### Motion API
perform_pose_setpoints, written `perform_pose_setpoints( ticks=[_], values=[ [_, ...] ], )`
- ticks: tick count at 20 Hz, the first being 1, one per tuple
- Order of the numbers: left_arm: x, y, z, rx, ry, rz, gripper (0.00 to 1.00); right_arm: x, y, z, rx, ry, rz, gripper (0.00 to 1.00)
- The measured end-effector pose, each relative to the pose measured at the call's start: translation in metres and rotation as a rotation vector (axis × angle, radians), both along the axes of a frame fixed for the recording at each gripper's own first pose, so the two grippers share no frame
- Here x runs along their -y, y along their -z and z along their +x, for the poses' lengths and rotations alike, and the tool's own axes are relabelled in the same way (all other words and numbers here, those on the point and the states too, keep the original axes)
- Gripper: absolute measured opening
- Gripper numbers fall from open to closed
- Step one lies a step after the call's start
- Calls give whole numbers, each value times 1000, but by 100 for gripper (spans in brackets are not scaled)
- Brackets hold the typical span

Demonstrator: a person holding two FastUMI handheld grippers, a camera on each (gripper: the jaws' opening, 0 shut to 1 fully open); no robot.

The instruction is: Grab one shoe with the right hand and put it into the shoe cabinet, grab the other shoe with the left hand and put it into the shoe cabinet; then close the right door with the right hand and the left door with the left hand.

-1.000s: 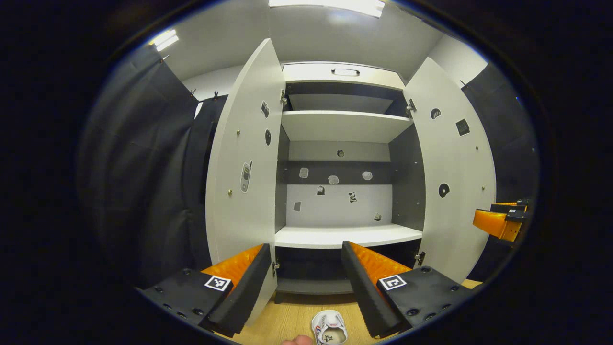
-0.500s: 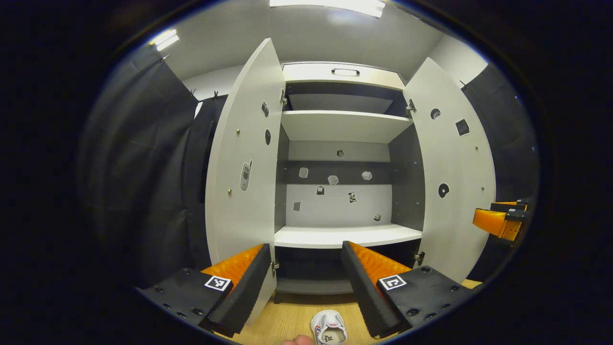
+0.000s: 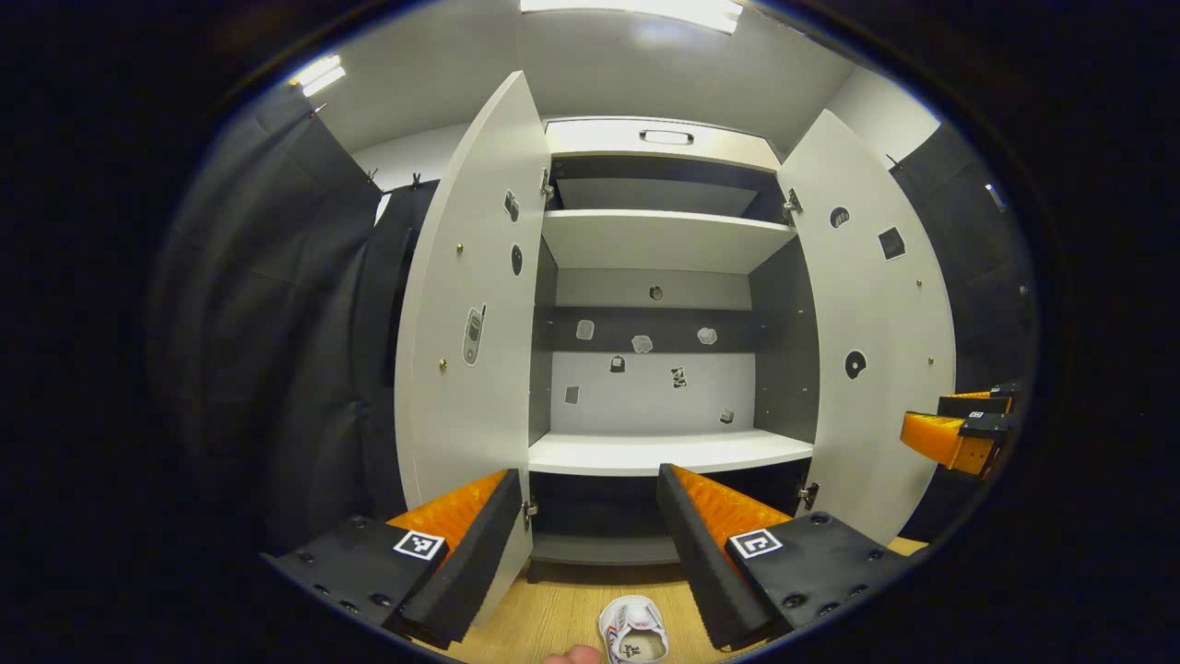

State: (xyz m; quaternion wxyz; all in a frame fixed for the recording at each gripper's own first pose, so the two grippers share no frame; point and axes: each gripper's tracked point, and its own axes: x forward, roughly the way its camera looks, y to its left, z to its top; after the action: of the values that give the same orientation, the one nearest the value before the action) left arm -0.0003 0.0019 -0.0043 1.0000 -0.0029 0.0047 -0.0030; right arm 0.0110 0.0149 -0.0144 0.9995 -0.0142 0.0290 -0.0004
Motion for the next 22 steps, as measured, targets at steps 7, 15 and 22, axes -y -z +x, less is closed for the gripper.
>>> perform_pose_setpoints(
  ticks=[7, 15, 22],
  values=[
    [2, 9, 0, -18, 3, -15, 96, -14, 71, 18, -110, -35, -37, 94],
    [2, 10, 0, -12, 5, -14, 94, -23, 243, 12, -428, -64, -79, 95],
    [-5, 15, -2, -28, -12, -20, 96, -18, 341, -5, -627, -58, -143, 95]
  ],
)
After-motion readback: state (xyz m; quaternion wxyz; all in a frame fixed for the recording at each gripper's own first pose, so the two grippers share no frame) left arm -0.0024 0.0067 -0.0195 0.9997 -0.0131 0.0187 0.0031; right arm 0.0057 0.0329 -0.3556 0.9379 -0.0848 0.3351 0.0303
